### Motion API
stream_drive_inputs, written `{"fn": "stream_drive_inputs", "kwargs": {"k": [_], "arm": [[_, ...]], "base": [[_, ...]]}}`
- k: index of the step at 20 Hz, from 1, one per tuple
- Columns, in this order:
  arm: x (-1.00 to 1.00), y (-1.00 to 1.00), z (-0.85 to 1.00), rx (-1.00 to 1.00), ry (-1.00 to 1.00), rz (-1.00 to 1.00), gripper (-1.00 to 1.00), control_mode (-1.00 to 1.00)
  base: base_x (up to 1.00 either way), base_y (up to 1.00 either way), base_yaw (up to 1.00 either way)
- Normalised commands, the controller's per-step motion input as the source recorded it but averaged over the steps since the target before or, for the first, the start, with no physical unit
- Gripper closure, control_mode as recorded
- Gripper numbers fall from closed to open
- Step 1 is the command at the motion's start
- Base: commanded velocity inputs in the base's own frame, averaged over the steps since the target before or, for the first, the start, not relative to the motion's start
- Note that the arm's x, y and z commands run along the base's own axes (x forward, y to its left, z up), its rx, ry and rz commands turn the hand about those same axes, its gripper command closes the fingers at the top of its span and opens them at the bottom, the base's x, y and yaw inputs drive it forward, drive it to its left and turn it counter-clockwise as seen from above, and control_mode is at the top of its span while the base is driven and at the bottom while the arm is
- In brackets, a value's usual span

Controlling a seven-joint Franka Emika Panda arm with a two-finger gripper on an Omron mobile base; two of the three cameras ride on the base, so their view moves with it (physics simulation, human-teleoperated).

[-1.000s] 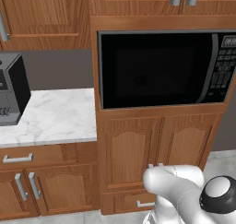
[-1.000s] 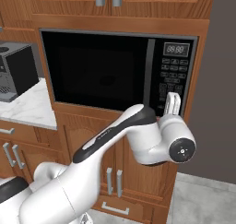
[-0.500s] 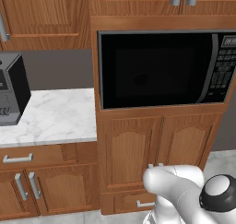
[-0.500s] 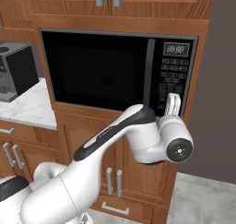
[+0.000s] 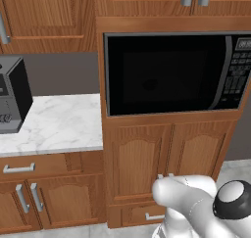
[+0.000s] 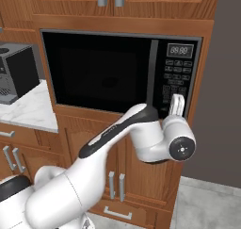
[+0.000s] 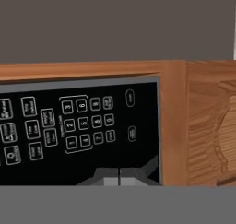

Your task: Transport the steak from the fridge to the microwave and turn on the microwave.

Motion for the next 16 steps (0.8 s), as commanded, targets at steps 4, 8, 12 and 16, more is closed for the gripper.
{"fn": "stream_drive_inputs", "kwargs": {"k": [4, 8, 12, 16], "arm": [[0.27, -0.04, -0.06, 0.0, 0.01, 0.0, 1.0, -1.0], [0.26, -0.07, -0.08, 0.0, 0.0, 0.0, 1.0, -1.0], [0.25, -0.09, -0.11, 0.0, 0.0, 0.0, 1.0, -1.0], [0.25, -0.1, -0.09, 0.0, 0.0, 0.0, 1.0, -1.0]], "base": [[0.0, 0.0, 0.0], [0.0, 0.0, 0.0], [0.0, 0.0, 0.0], [0.0, 0.0, 0.0]]}}
